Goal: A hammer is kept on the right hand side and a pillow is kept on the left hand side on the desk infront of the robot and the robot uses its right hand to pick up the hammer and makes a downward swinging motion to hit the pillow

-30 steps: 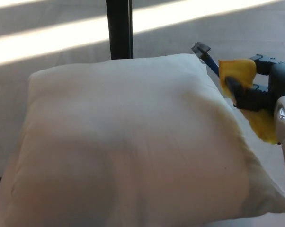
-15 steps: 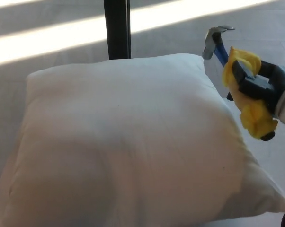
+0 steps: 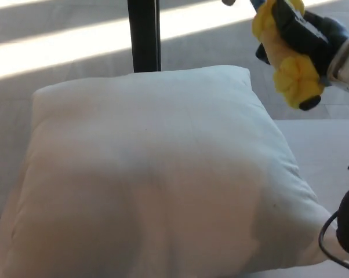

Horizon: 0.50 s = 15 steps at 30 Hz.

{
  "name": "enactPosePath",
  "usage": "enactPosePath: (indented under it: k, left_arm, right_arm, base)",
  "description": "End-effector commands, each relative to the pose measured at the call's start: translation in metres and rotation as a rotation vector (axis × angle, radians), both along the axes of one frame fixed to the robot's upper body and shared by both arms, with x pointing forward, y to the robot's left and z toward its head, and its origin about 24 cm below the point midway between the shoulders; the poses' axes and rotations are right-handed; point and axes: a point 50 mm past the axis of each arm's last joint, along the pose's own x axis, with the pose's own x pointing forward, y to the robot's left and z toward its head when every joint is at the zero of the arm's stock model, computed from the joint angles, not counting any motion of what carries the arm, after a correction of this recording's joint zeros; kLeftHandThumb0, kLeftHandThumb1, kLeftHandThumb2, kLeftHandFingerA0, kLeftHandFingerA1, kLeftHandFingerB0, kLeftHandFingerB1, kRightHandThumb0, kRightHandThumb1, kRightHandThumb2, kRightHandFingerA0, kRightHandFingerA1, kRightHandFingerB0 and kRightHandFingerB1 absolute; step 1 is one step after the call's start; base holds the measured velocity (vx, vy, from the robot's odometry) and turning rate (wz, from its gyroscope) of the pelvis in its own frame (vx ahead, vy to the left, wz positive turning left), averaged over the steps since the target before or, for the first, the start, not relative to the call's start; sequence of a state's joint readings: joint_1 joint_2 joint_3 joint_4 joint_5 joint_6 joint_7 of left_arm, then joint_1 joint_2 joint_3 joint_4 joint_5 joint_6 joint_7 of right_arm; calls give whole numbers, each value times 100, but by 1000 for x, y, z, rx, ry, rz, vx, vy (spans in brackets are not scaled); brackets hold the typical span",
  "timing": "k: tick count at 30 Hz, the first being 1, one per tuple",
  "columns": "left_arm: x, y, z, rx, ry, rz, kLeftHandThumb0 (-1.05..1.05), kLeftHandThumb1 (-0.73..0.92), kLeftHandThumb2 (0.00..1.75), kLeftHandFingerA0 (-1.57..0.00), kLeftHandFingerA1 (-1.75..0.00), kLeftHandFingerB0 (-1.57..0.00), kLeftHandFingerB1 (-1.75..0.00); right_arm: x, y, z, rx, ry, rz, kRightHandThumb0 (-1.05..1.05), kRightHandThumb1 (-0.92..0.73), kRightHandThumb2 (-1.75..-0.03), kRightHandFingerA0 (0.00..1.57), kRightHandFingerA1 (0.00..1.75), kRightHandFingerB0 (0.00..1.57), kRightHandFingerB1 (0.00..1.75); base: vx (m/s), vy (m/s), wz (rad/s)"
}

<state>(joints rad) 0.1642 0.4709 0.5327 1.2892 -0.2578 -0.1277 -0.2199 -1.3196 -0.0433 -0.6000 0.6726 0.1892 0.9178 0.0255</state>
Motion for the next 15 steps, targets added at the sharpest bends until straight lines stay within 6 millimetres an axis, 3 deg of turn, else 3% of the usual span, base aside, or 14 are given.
enactPosePath:
  k: [1, 5, 9, 14, 15]
  left_arm:
    - [0, 6, 5, 26, 4, 4, -70, 80, 64, -79, -55, -67, -47]
    - [-1, 6, 5, 24, 1, 8, -72, 79, 64, -82, -57, -69, -49]
    - [1, 7, 6, 27, -4, -4, -72, 79, 64, -78, -55, -68, -48]
    - [5, 8, 8, 28, -17, -1, -71, 79, 64, -82, -57, -68, -49]
    - [7, 9, 8, 33, -16, -3, -71, 80, 64, -79, -55, -69, -49]
  right_arm:
    - [-11, 24, 56, 75, -106, 179, -34, -69, -110, 111, 175, 79, 170]
    - [-10, 21, 51, 53, -102, 171, -33, -68, -118, 112, 175, 80, 175]
    - [-11, 16, 46, 26, -101, 146, -34, -73, -110, 111, 175, 77, 175]
    - [-10, 15, 30, -73, -123, 114, -32, -63, -116, 105, 175, 65, 169]
    - [-10, 15, 26, -79, -111, 120, -33, -67, -110, 105, 175, 66, 168]
  base:
    - [0, 0, 0]
    - [0, 0, 0]
    - [0, 0, 0]
    - [0, 0, 0]
    - [0, 0, 0]
